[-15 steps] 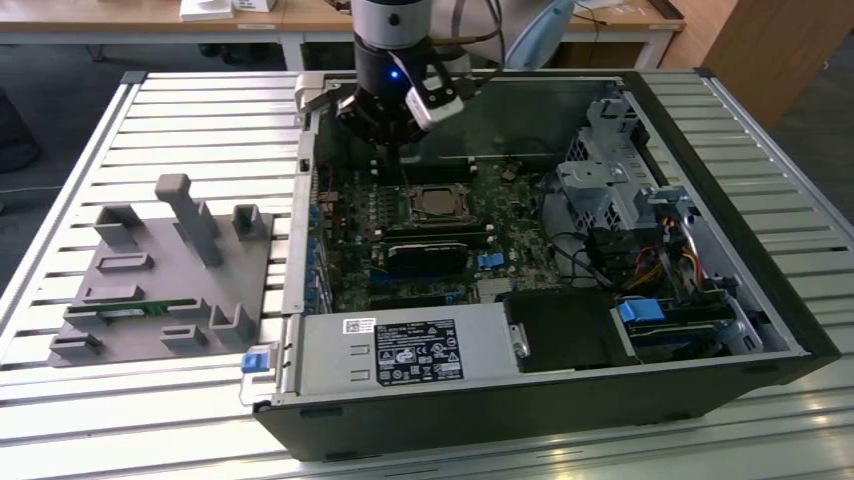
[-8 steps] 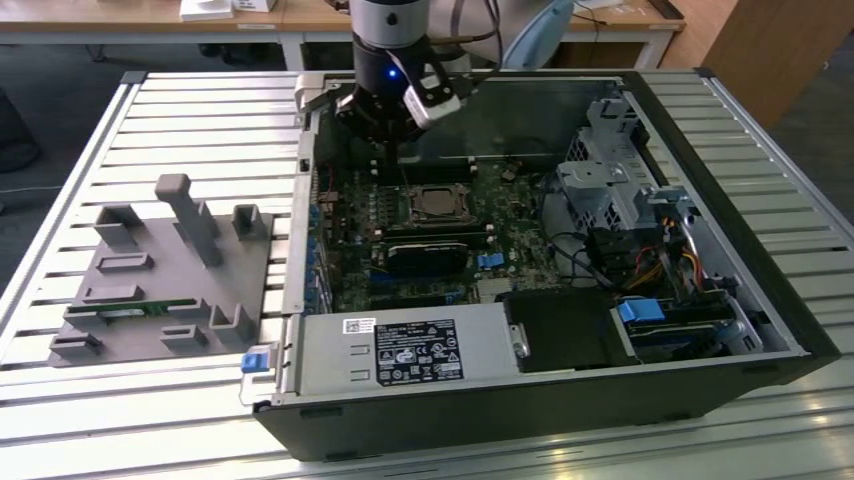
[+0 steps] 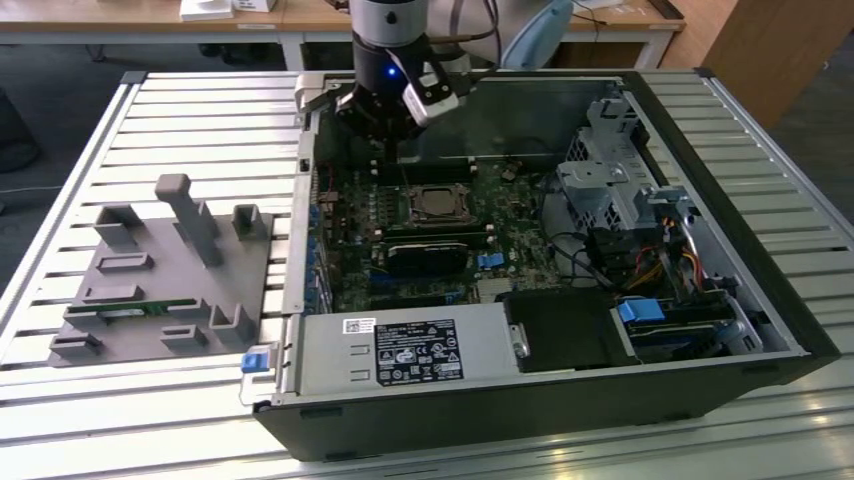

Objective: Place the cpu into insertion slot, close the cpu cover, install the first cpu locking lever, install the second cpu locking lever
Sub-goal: 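Install the first cpu locking lever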

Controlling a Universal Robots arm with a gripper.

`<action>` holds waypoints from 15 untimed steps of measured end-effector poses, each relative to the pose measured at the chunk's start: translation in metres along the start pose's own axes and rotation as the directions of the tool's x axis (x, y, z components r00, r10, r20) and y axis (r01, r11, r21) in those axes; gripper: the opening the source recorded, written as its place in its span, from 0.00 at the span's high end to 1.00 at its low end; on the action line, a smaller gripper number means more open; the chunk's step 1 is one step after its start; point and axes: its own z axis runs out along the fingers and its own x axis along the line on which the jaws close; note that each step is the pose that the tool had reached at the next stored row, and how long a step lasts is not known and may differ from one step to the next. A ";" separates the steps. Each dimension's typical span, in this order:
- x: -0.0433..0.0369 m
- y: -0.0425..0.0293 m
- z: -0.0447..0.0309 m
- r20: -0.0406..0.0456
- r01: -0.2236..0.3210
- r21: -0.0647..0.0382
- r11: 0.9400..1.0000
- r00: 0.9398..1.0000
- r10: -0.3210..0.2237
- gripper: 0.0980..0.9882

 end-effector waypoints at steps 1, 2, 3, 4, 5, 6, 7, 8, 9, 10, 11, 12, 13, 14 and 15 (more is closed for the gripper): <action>0.0000 0.0007 0.0003 0.000 0.000 0.000 1.000 1.000 0.000 0.99; -0.0002 0.0011 0.0005 0.000 0.000 0.000 1.000 1.000 0.000 0.99; -0.0009 0.0013 0.0006 0.000 0.000 0.000 1.000 1.000 0.000 0.99; -0.0019 0.0015 0.0006 0.000 0.000 0.000 1.000 1.000 0.000 0.99; -0.0033 0.0016 0.0007 0.000 0.000 0.000 1.000 1.000 0.000 0.99; -0.0049 0.0018 0.0007 0.000 0.000 0.000 1.000 1.000 0.000 0.99; -0.0066 0.0019 0.0008 0.000 0.000 0.000 1.000 1.000 0.000 0.99; -0.0082 0.0019 0.0008 0.000 0.000 0.000 1.000 1.000 0.000 0.99; -0.0097 0.0019 0.0009 0.000 0.000 0.000 1.000 1.000 0.000 0.99; -0.0109 0.0019 0.0009 0.000 0.000 0.000 1.000 1.000 0.000 0.99; -0.0119 0.0019 0.0011 0.000 0.000 0.000 1.000 1.000 0.000 0.99; -0.0130 0.0019 0.0012 0.000 0.000 0.000 1.000 1.000 0.000 0.99; -0.0141 0.0019 0.0013 0.000 0.000 0.000 1.000 1.000 0.000 0.99; -0.0151 0.0019 0.0013 0.000 0.000 0.000 1.000 1.000 0.000 0.99; -0.0160 0.0019 0.0014 0.000 0.000 0.000 1.000 1.000 0.000 0.99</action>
